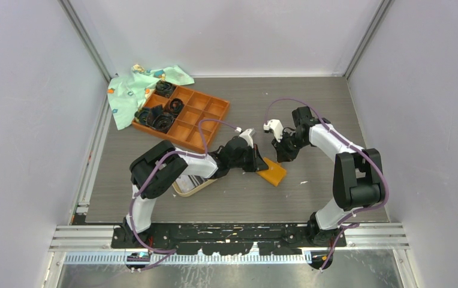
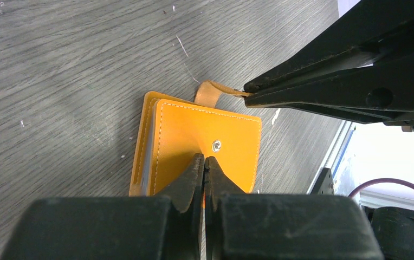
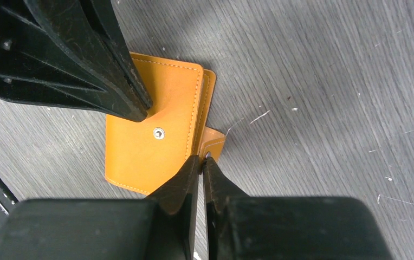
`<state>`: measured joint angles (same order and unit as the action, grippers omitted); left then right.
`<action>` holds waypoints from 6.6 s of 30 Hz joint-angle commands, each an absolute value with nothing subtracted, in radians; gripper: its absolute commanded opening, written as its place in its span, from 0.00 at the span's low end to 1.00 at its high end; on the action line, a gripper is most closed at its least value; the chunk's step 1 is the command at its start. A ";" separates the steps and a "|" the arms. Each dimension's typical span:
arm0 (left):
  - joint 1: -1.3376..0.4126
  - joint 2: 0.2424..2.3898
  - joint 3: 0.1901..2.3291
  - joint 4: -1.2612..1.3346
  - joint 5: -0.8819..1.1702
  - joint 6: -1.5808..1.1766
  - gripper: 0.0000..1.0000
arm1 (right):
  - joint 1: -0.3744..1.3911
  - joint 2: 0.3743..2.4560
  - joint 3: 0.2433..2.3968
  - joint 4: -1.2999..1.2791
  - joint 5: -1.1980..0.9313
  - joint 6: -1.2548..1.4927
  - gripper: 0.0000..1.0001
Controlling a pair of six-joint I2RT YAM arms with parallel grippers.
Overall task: Put the credit cards into the card holder
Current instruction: Close the card holder at the center of the board.
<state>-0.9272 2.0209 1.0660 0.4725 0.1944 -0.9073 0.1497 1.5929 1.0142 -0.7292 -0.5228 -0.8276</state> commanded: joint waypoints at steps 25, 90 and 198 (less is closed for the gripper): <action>-0.922 2.025 1.077 0.522 0.238 -0.952 0.00 | 0.232 1.458 0.915 -0.649 -0.507 -0.954 0.01; -0.923 2.012 1.080 0.369 0.178 -0.870 0.00 | 0.334 1.448 0.862 -0.624 -0.448 -0.996 0.01; -0.909 1.866 0.864 0.609 0.254 -0.969 0.00 | 0.575 1.635 0.812 -0.849 -0.107 -1.168 0.01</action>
